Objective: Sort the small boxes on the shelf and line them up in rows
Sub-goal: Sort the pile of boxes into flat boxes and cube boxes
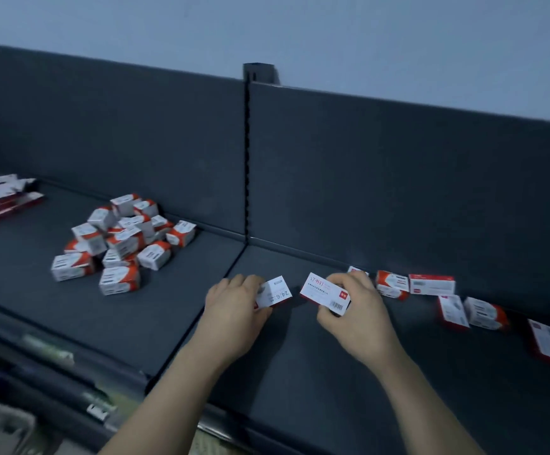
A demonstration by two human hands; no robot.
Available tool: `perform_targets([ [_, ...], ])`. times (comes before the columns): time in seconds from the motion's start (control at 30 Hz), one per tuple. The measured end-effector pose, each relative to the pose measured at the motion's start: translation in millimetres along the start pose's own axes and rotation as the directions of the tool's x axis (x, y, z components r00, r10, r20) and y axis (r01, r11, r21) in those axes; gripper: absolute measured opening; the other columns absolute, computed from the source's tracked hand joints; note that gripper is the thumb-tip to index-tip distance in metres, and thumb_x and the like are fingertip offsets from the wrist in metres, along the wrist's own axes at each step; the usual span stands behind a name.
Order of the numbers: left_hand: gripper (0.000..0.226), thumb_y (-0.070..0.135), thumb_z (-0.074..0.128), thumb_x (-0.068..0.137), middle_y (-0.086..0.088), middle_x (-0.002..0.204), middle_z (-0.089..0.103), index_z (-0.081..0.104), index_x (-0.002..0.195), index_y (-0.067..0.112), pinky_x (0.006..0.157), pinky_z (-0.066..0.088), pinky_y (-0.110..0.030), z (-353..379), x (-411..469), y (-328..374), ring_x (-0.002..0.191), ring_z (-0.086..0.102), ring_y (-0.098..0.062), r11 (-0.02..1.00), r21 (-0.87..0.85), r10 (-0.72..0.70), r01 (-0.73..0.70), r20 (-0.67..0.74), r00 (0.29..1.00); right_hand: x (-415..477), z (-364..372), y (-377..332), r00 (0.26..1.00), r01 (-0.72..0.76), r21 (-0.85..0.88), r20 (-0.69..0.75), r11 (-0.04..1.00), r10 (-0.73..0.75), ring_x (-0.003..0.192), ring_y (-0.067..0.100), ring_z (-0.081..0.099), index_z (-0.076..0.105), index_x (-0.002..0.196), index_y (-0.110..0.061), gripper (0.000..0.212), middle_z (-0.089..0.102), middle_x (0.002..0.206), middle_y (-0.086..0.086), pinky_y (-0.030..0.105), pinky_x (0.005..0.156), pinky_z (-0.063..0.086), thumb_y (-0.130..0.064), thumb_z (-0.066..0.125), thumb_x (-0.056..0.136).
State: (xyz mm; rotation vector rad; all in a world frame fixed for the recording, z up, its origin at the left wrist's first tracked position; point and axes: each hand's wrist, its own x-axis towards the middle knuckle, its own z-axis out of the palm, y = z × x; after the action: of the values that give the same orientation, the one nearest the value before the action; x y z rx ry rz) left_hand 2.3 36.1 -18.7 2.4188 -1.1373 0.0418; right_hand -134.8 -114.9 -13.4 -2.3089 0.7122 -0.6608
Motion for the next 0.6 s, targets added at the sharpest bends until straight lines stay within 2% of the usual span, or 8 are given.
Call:
perform_targets([
  [0.1, 0.039, 0.040, 0.053, 0.091, 0.009, 0.120, 0.054, 0.046, 0.128, 0.029, 0.084, 0.030, -0.024, -21.6, -13.7, -32.7, 0.106, 0.046, -0.015, 0.998, -0.003, -0.068, 0.068, -0.034, 0.997, 10.9, 26.5, -28.2, 0.995, 0.075, 0.041, 0.058, 0.996, -0.077, 0.083, -0.004, 0.056, 0.062, 0.095, -0.028, 0.027, 0.049, 0.101, -0.018, 0.008, 0.069, 0.043, -0.012, 0.067, 0.074],
  [0.2, 0.041, 0.040, 0.055, 0.091, 0.007, 0.123, 0.053, 0.046, 0.128, 0.027, 0.089, 0.035, -0.027, -46.9, -28.9, -69.9, 0.109, 0.045, -0.017, 0.988, 0.005, -0.154, 0.155, -0.074, 0.985, 19.1, 58.0, -63.1, 0.982, 0.138, 0.074, 0.118, 0.988, -0.146, 0.081, -0.001, 0.057, 0.062, 0.095, -0.029, 0.027, 0.050, 0.099, -0.018, 0.015, 0.068, 0.047, -0.014, 0.067, 0.074],
  [0.4, 0.044, 0.041, 0.054, 0.091, 0.004, 0.127, 0.053, 0.045, 0.131, 0.026, 0.094, 0.040, -0.032, -104.1, -64.6, -151.3, 0.111, 0.046, -0.019, 0.956, 0.060, -0.276, 0.286, -0.136, 0.952, 27.0, 131.5, -144.5, 0.942, 0.251, 0.120, 0.199, 0.960, -0.271, 0.083, -0.004, 0.055, 0.061, 0.098, -0.029, 0.027, 0.049, 0.100, -0.019, 0.016, 0.066, 0.048, -0.017, 0.067, 0.075],
  [0.47, 0.045, 0.042, 0.054, 0.090, 0.005, 0.128, 0.053, 0.045, 0.132, 0.026, 0.094, 0.041, -0.032, -125.4, -77.7, -181.6, 0.112, 0.047, -0.019, 0.945, 0.086, -0.300, 0.316, -0.154, 0.941, 27.3, 158.3, -174.9, 0.932, 0.264, 0.134, 0.218, 0.955, -0.288, 0.084, -0.004, 0.055, 0.060, 0.101, -0.030, 0.029, 0.048, 0.102, -0.020, 0.015, 0.066, 0.048, -0.017, 0.067, 0.075],
  [0.6, 0.043, 0.044, 0.053, 0.090, 0.005, 0.125, 0.054, 0.046, 0.129, 0.028, 0.090, 0.042, -0.032, -165.9, -100.0, -244.4, 0.109, 0.048, -0.019, 0.914, 0.128, -0.358, 0.385, -0.190, 0.914, 27.5, 210.6, -231.8, 0.913, 0.302, 0.168, 0.233, 0.938, -0.336, 0.083, 0.003, 0.057, 0.061, 0.101, -0.027, 0.028, 0.049, 0.103, -0.015, 0.023, 0.069, 0.051, -0.018, 0.066, 0.075],
])
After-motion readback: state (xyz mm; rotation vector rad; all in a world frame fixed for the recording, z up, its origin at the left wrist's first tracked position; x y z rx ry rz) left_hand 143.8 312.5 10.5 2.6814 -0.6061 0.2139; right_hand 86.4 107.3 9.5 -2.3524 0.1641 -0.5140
